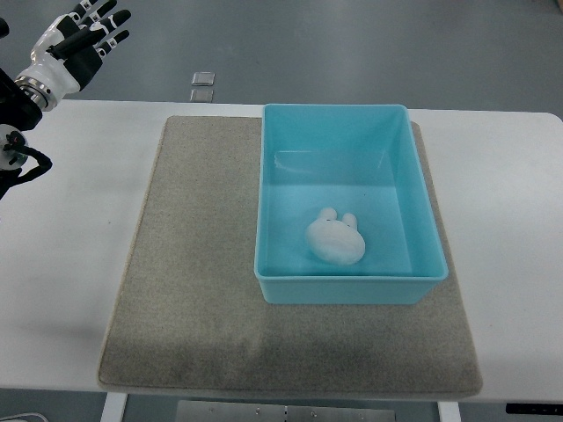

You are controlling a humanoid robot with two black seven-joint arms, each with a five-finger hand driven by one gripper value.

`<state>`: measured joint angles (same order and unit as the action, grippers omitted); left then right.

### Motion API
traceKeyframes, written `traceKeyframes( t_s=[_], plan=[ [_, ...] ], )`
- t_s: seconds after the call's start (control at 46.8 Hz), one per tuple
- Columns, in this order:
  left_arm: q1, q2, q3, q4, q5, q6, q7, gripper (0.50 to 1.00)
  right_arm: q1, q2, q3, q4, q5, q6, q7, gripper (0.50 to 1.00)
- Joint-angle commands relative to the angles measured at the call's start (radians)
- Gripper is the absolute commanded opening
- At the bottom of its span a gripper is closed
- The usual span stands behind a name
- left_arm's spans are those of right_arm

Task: Place white toy into blue box with left hand

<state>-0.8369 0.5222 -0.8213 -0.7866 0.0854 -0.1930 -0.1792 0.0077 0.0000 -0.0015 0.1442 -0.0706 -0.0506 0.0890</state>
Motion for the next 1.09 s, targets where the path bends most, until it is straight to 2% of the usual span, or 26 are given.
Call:
traceKeyframes(
  t_s=[0.0,0.107,0.769,1.068],
  plan=[
    [0.024,-0.004,-0.035,0.0,-0.032,-0.011,0.001,0.994,0.0,0.0,0.0,0.0,0.0,0.0,0.0,0.936],
    [0.032,-0.004,-0.042,0.0,-0.07,-0.036,0.001,0.996,0.0,0.0,0.0,0.0,0.0,0.0,0.0,0.936],
    [0.124,-0.008,-0.036,-0.002,-0.108,-0.04,0.009,0.994,0.0,0.0,0.002,0.014,0.003,0.006,0.0,0.936],
    [0.136,-0.042,-0.035,-0.003,-0.107,-0.048,0.012,0.996,-0.005,0.0,-0.003,0.003,-0.002,0.0,-0.003,0.936]
  ],
)
